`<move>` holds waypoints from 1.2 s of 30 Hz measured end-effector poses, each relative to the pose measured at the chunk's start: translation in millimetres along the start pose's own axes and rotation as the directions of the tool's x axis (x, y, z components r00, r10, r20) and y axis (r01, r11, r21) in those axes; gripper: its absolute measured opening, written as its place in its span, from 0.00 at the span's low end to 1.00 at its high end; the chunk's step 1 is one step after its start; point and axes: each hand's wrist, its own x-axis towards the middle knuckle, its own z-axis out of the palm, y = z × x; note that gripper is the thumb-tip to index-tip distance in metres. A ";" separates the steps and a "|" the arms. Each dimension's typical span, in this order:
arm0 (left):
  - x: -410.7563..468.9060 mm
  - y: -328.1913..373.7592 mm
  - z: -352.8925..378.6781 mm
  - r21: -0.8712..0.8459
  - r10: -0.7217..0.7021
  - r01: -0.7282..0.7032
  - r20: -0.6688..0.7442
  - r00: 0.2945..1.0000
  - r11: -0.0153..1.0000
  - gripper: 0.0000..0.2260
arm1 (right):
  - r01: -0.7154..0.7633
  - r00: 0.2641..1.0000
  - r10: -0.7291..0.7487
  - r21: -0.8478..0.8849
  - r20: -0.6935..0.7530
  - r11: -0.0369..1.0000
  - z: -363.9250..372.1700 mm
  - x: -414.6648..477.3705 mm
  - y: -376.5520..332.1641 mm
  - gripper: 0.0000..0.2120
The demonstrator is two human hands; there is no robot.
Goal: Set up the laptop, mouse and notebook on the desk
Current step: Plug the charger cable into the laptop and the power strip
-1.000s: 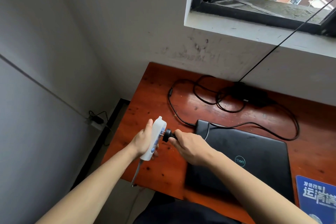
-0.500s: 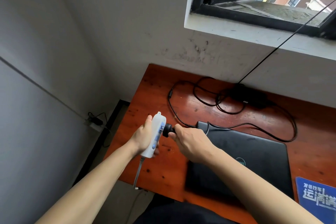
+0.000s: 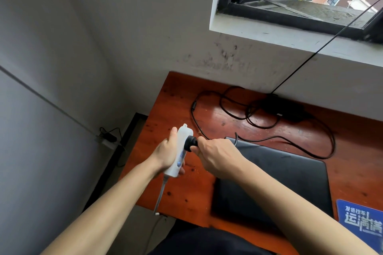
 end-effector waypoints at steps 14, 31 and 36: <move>9.2 3.7 -1.0 0.166 0.066 -0.062 -0.019 0.998 0.984 0.35 | -0.152 0.987 0.161 0.258 -0.013 0.954 43.2 2.9 18.4 0.16; 44.4 -61.8 34.8 0.298 0.011 0.154 -0.488 0.873 0.942 0.19 | -0.332 0.933 0.327 0.009 0.152 0.943 106.5 -32.3 84.7 0.40; 65.1 -60.4 49.8 0.304 -0.063 0.295 -0.593 0.803 0.906 0.23 | -0.359 0.884 0.354 -0.043 0.306 0.932 136.0 -48.0 111.7 0.43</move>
